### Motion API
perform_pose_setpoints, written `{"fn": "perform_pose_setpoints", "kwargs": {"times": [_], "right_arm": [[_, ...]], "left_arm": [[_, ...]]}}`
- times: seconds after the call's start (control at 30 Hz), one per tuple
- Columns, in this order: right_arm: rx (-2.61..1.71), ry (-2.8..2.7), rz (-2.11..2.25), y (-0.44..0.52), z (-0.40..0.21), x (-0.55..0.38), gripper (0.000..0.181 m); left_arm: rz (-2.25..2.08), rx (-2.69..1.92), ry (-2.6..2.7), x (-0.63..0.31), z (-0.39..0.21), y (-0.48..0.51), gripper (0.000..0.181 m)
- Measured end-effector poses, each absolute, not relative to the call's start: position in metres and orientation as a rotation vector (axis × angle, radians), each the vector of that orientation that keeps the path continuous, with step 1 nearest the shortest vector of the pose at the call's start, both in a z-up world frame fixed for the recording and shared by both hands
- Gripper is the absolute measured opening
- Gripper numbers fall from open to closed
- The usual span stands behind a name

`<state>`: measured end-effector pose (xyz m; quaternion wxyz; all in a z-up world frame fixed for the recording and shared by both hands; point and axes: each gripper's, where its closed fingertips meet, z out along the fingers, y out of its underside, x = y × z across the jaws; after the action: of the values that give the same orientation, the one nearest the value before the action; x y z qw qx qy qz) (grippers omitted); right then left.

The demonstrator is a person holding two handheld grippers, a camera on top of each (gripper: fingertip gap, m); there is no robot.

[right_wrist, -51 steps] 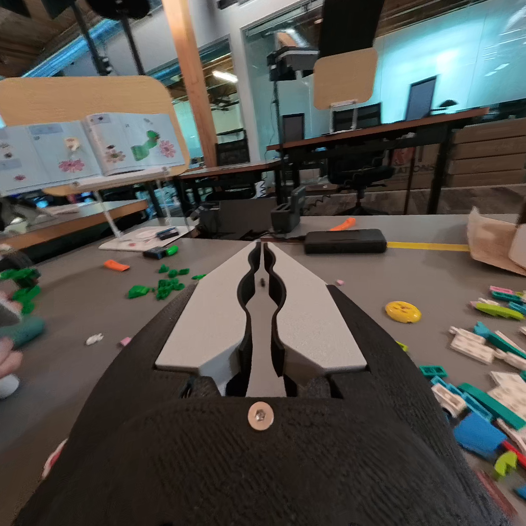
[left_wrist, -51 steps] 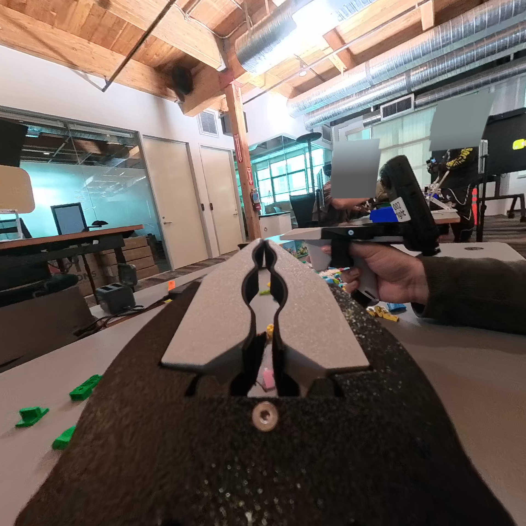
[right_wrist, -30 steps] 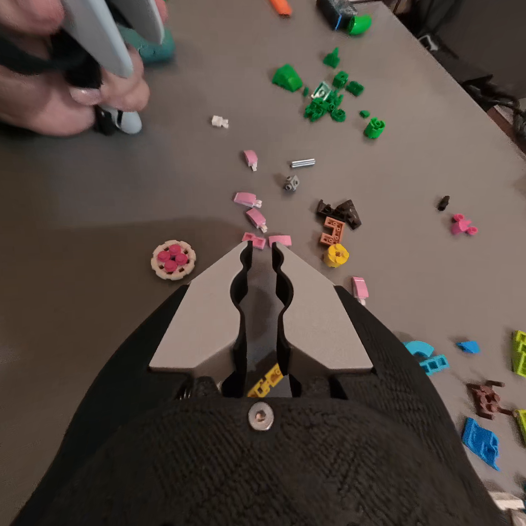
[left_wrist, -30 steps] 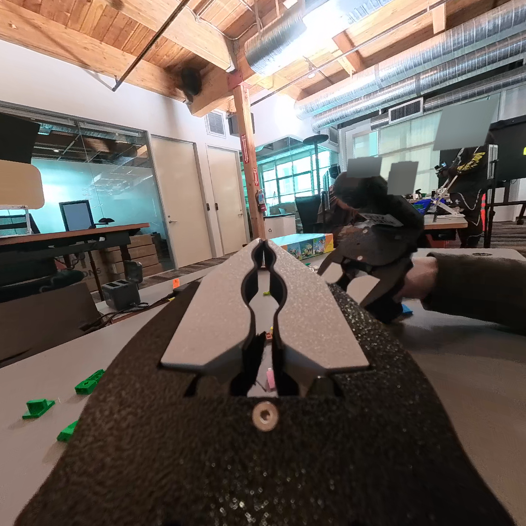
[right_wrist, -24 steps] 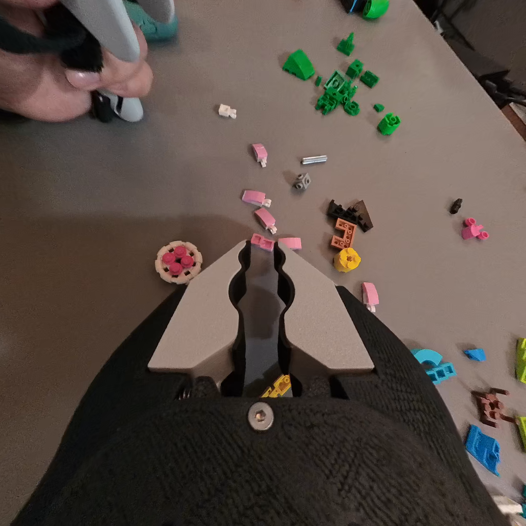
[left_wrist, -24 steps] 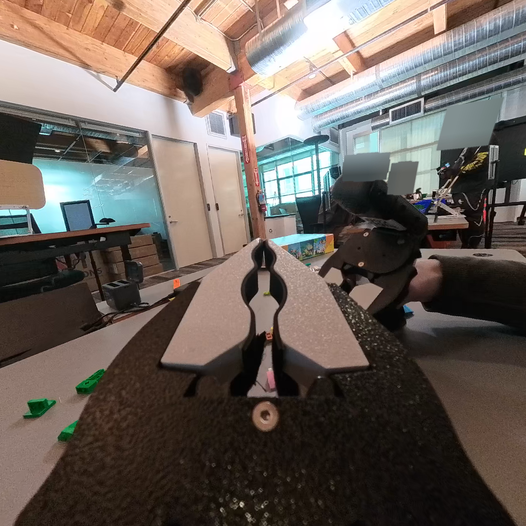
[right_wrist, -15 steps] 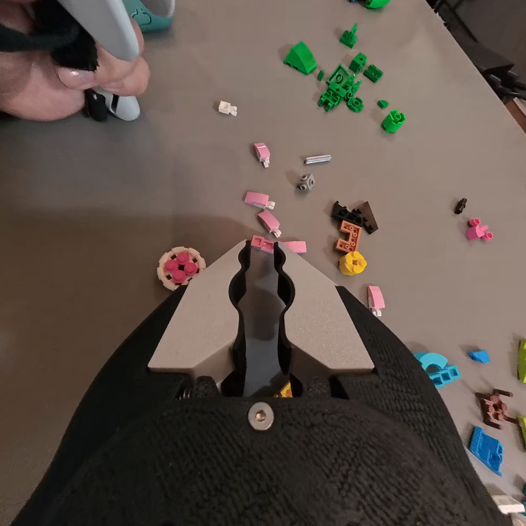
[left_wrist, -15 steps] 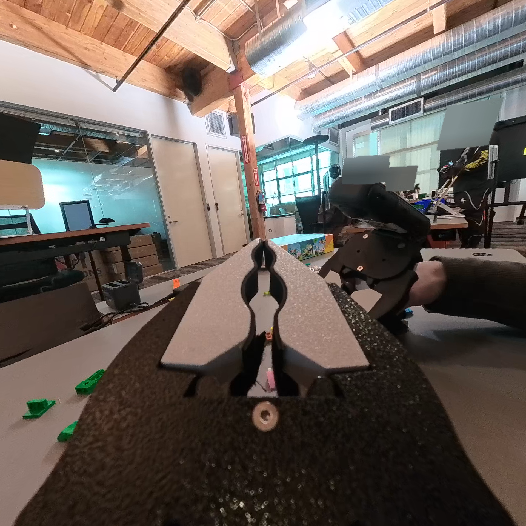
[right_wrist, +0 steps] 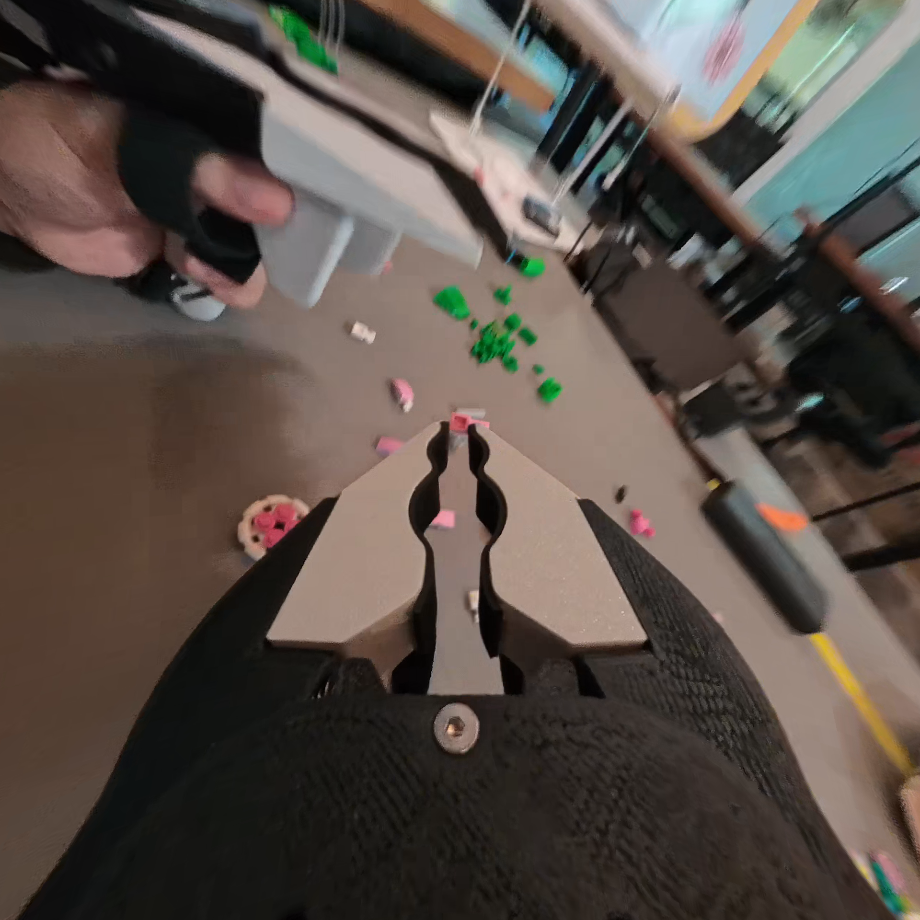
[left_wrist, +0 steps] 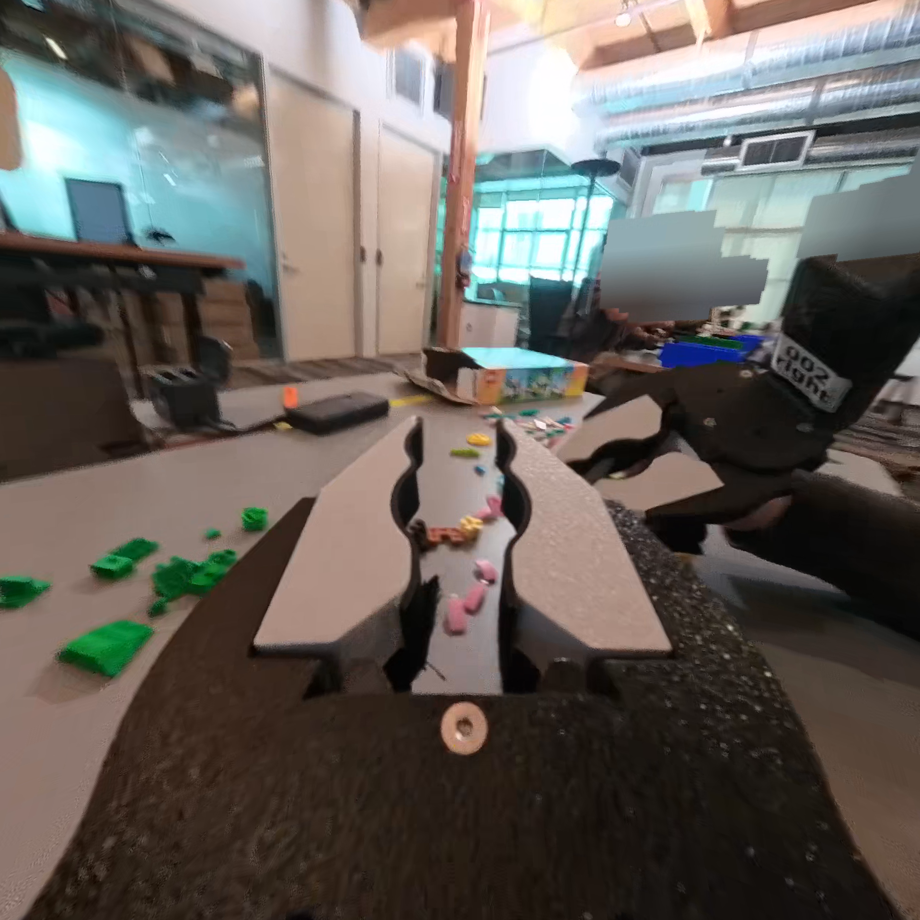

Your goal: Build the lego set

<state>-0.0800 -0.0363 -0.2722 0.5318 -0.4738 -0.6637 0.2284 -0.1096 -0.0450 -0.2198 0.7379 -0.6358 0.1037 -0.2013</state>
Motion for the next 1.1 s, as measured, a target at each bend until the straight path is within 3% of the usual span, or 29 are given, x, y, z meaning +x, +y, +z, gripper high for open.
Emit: {"fn": "perform_pose_setpoints", "kwargs": {"times": [0.07,0.13,0.47,0.67,0.83,1.1], "right_arm": [[-1.007,-1.533,0.508,-0.041,-0.254,-0.081,0.006],[-0.883,-1.516,0.499,-0.052,-0.242,-0.080,0.006],[-0.695,-1.491,0.468,-0.068,-0.227,-0.078,0.006],[-0.684,-1.487,0.468,-0.068,-0.227,-0.077,0.006],[-0.647,-1.467,0.446,-0.067,-0.224,-0.075,0.014],[-0.898,-1.333,0.524,-0.028,-0.218,-0.062,0.022]], "left_arm": [[-0.589,-1.456,0.218,-0.099,-0.226,-0.045,0.041],[-0.741,-1.484,0.203,-0.090,-0.228,-0.048,0.044],[-1.088,-1.482,0.271,-0.065,-0.229,-0.060,0.010],[-1.134,-1.458,0.262,-0.066,-0.226,-0.061,0.003],[-1.076,-1.472,0.287,-0.067,-0.228,-0.060,0.002],[-0.559,-1.728,0.561,-0.083,-0.270,-0.051,0.002]]}}
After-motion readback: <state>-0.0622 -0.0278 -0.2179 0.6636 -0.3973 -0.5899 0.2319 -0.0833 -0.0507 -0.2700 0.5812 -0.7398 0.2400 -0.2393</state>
